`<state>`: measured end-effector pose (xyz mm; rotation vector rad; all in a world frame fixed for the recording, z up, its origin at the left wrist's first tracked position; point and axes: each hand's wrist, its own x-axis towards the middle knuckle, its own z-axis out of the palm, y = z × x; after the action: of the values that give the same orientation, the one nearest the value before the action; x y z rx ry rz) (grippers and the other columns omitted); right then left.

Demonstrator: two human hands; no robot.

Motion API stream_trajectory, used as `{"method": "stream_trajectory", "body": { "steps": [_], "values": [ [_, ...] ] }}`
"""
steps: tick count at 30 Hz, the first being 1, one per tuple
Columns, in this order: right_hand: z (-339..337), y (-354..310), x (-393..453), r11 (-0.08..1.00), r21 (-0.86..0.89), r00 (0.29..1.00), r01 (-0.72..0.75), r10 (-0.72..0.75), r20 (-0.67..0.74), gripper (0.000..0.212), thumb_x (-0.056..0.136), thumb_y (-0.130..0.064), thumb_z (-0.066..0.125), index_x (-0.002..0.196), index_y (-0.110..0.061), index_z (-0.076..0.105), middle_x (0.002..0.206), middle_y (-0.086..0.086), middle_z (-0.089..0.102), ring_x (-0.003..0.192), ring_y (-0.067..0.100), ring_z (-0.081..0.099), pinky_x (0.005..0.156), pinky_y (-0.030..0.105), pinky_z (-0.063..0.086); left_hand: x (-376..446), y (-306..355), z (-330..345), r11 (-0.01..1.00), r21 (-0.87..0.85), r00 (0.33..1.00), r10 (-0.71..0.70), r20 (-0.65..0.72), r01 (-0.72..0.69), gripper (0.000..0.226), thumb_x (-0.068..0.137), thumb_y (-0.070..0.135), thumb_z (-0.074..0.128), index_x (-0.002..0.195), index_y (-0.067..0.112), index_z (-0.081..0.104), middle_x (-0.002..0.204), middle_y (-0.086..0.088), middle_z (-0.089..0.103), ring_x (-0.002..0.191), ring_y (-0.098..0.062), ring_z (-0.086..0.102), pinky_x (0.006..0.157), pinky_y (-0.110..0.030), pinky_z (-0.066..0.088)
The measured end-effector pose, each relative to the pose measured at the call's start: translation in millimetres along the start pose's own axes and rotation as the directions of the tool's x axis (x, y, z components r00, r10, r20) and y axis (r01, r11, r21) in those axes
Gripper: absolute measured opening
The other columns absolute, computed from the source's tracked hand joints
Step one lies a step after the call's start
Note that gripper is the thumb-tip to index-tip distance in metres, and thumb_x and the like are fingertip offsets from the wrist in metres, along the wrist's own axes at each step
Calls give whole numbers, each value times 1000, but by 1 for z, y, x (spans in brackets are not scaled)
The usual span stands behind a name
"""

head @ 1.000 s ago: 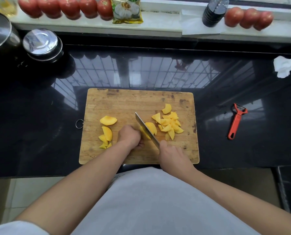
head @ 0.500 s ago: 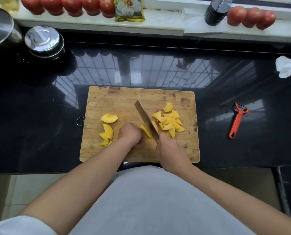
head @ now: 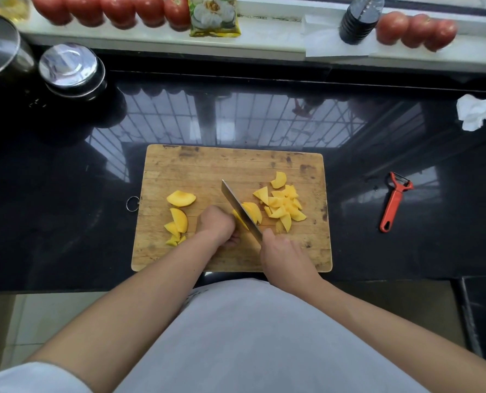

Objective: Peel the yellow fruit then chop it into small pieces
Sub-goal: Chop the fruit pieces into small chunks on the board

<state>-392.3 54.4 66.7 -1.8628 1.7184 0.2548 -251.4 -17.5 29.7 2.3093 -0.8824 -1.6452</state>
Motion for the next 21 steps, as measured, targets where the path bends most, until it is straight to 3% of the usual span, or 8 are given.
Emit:
{"method": "stream_trajectory", "body": {
  "steps": [9, 14, 18, 21],
  "values": [
    [-1, 0, 1, 1000, -3, 999, 8, -8, 32, 11, 104, -12, 42, 98, -21, 39, 81, -1, 55, 76, 25, 60, 64, 40, 53, 3, -1, 0, 1000, -16, 1000, -3, 11, 3, 30, 104, 8, 48, 81, 0, 66, 81, -23, 75, 71, -36, 77, 63, -43, 66],
    [1, -7, 8, 1000, -15, 996, -13, 14, 91, 17, 97, -3, 44, 99, -18, 36, 85, 3, 56, 81, 30, 59, 64, 43, 47, 4, 2, -1, 999, -24, 999, -24, 33, 25, 31, 105, 8, 47, 82, -2, 65, 81, -24, 74, 70, -36, 76, 58, -42, 65],
    [1, -21, 25, 998, -52, 999, 37, -36, 5, 21, 95, 4, 39, 95, -17, 34, 89, 10, 64, 80, 37, 65, 58, 42, 40, 4, 1, -3, 1000, -8, 999, -24, 46, 24, 31, 103, 8, 48, 86, -4, 70, 79, -23, 75, 68, -35, 76, 54, -40, 64],
    [0, -23, 37, 999, 40, 998, -10, 13, -61, 12, 101, -6, 37, 96, -16, 39, 81, 8, 58, 75, 35, 58, 58, 43, 40, 2, -1, -3, 1000, -22, 999, 10, 35, -9, 27, 99, 4, 47, 83, -3, 68, 78, -23, 75, 70, -38, 76, 58, -44, 65]
  ]
}}
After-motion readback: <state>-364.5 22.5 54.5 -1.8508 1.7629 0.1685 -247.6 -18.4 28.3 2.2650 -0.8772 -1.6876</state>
